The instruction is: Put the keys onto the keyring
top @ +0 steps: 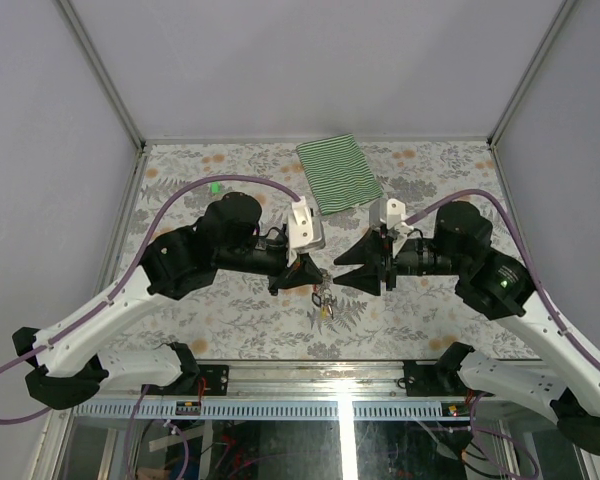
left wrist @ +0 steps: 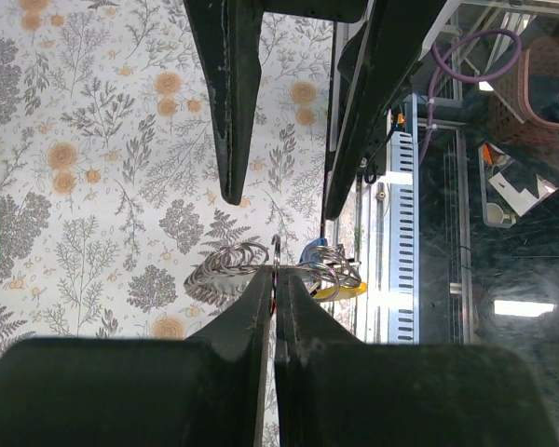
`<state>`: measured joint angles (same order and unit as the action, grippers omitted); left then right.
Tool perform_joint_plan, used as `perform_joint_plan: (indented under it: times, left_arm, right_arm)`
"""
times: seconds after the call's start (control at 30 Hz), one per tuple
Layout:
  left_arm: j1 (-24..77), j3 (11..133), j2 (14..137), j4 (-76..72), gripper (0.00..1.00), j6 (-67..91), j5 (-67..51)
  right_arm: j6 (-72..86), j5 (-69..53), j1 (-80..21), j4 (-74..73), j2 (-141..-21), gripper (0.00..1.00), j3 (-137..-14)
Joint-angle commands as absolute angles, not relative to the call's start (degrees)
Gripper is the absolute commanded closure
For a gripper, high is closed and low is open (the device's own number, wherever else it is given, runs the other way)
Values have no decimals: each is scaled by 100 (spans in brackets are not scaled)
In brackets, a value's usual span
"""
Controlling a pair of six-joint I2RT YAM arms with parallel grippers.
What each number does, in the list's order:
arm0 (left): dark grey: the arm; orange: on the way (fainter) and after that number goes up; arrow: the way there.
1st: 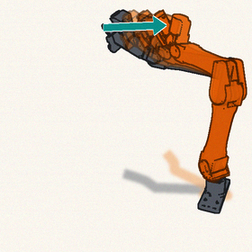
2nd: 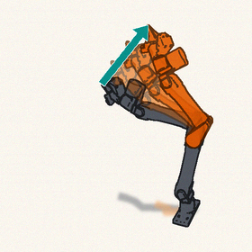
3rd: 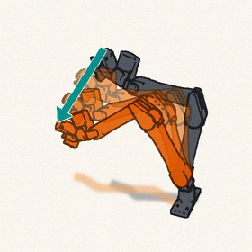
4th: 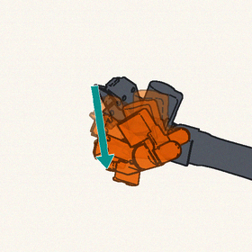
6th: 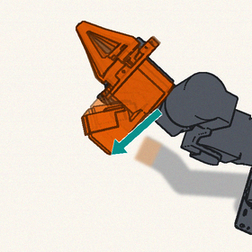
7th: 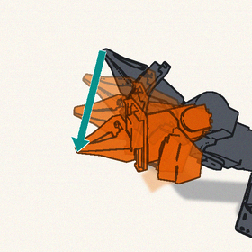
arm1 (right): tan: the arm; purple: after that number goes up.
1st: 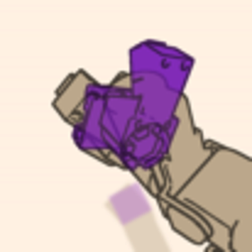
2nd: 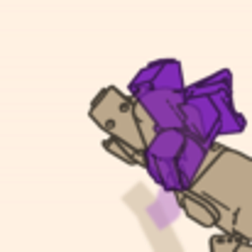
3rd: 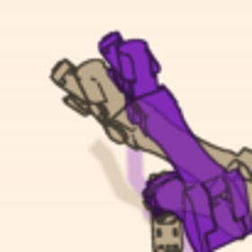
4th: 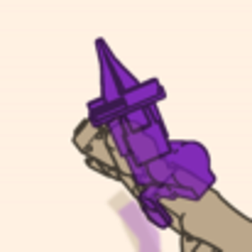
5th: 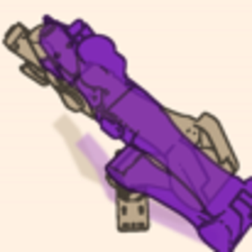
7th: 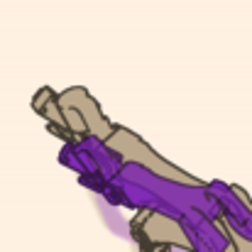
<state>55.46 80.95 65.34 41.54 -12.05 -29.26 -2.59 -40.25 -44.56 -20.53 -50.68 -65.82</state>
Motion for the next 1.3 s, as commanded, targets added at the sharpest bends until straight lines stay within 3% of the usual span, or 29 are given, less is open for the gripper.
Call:
perform_joint_plan:
  times: [0.0,0.63,0.77,0.93,1.07,1.27]
  left_arm:
    - [5565,8403,6537,4135,100,-1314,-2878]
    - [5564,8402,6562,4134,100,-1301,-2908]
    - [5570,8402,6565,4135,100,-1305,-2917]
    - [5564,8402,6540,4139,100,-1314,-2917]
    - [5571,8398,6502,4139,100,-1319,-2896]
    - [5569,8330,6423,4056,100,-1328,-2933]
  right_arm:
    - [-191,-4272,-4445,-1778,-5183,55,-6646]
    - [-59,-4580,-4473,-1537,-5593,63,-6473]
    - [-88,-4558,-4488,-1553,-5623,75,-6471]
    - [-156,-4520,-4500,-1629,-5643,83,-6479]
    - [-216,-4539,-4500,-1698,-5634,99,-6494]
    - [-282,-4574,-4509,-1531,-5380,100,-6406]
